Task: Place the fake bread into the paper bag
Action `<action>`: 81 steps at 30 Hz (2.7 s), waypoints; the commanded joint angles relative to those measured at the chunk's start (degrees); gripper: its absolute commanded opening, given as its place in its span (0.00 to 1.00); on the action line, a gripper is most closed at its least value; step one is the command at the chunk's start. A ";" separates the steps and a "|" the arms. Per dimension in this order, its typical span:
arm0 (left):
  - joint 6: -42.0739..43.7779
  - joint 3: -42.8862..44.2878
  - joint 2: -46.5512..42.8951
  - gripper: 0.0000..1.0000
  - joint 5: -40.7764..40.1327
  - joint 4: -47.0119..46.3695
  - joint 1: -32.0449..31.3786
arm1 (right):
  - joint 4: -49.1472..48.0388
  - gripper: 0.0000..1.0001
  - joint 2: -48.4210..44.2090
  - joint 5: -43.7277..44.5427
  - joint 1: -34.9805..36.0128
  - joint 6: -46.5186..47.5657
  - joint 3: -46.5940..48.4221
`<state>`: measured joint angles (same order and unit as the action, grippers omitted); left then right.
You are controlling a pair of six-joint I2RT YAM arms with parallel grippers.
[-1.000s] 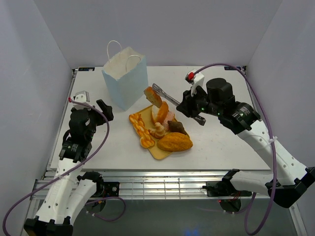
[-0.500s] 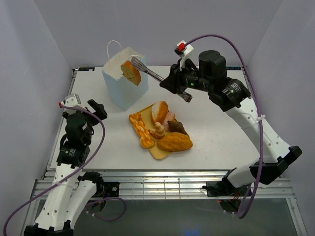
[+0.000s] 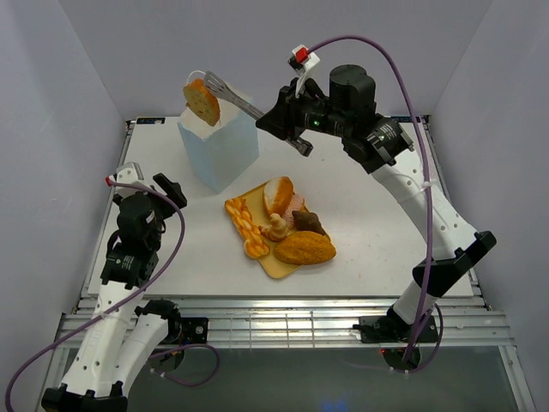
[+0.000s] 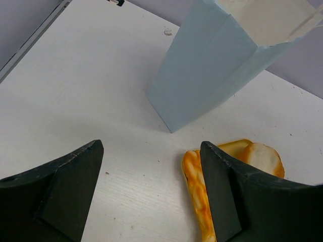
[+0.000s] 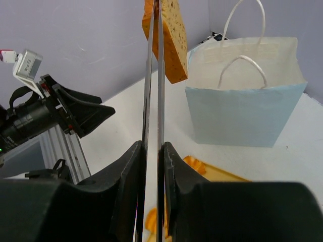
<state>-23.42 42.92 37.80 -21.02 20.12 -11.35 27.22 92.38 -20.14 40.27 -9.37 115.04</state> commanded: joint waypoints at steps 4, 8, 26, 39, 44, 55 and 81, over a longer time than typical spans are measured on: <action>-0.22 0.41 1.13 0.88 0.45 0.36 0.19 | -5.60 0.08 7.45 4.14 0.25 -1.88 10.01; -0.31 0.33 1.22 0.88 0.36 0.27 0.28 | -6.83 0.08 10.44 5.29 0.25 -2.32 13.10; 0.22 0.33 1.84 0.89 1.15 0.10 0.28 | -7.98 0.15 17.40 6.78 -0.72 -2.59 10.64; 0.39 0.33 2.63 0.90 2.65 -0.08 0.19 | -6.75 0.42 17.31 6.17 -1.42 -2.76 10.11; 0.48 0.41 2.63 0.90 2.73 0.01 0.28 | -6.30 0.43 17.13 5.64 -1.60 -3.03 10.03; 0.74 0.41 2.80 0.90 2.38 -0.08 0.28 | -5.08 0.42 13.63 4.58 -2.04 -2.50 10.38; 1.36 0.85 1.57 0.90 2.64 0.27 0.28 | -3.14 0.41 -27.58 11.52 -2.04 1.63 -38.82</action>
<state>-22.52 42.92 40.32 -19.11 20.12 -11.35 25.74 68.62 -12.01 38.59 -8.43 81.69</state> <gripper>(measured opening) 0.903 0.416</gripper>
